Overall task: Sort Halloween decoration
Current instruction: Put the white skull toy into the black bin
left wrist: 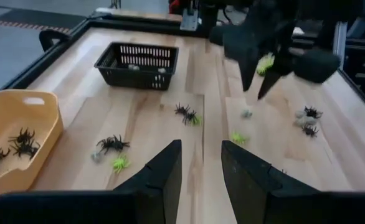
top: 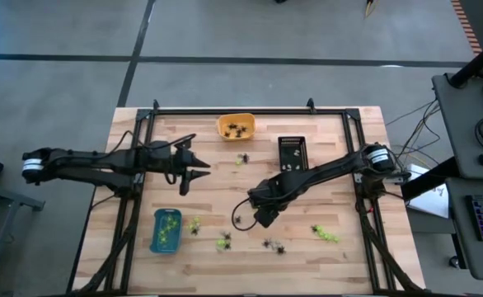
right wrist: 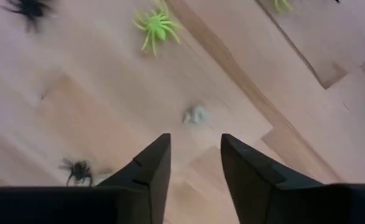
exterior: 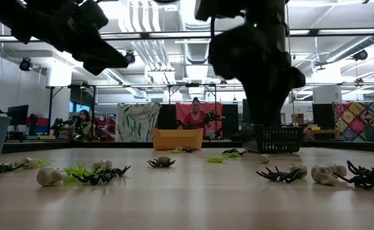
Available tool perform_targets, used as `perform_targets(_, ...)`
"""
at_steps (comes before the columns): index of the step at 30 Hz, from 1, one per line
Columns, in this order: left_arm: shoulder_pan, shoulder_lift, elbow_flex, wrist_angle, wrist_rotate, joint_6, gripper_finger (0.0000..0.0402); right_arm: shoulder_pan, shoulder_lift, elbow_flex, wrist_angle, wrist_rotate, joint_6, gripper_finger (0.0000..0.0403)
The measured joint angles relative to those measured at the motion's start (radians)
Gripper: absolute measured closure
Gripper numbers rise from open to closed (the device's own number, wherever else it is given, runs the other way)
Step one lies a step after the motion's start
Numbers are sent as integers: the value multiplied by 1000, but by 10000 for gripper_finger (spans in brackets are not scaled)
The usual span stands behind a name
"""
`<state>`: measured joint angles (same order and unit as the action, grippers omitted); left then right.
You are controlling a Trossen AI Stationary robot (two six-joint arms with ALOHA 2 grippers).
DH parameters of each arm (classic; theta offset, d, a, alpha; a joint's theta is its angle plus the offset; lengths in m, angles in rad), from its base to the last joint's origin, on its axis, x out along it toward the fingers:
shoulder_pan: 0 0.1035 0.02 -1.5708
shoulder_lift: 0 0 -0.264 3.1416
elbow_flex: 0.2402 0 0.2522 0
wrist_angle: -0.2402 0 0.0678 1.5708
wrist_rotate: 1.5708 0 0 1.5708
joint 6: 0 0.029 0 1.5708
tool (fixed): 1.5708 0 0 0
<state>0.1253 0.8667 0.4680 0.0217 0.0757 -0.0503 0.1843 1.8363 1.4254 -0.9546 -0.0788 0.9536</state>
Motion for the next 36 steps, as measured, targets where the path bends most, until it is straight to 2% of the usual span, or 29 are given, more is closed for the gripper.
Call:
perform_targets(7, 0, -15, -2, 3, -14, 10, 306, 11, 63, -3, 23, 0, 33, 247)
perform_targets(21, 0, -1, 5, 9, -15, 33, 306, 12, 130, -5, 56, 36, 96, 251)
perform_targets(27, 0, -1, 5, 13, -15, 33, 306, 13, 130, -5, 67, 50, 103, 278)
perform_targets(36, 0, 14, 5, 17, -15, 33, 306, 15, 130, -5, 79, 55, 103, 356)
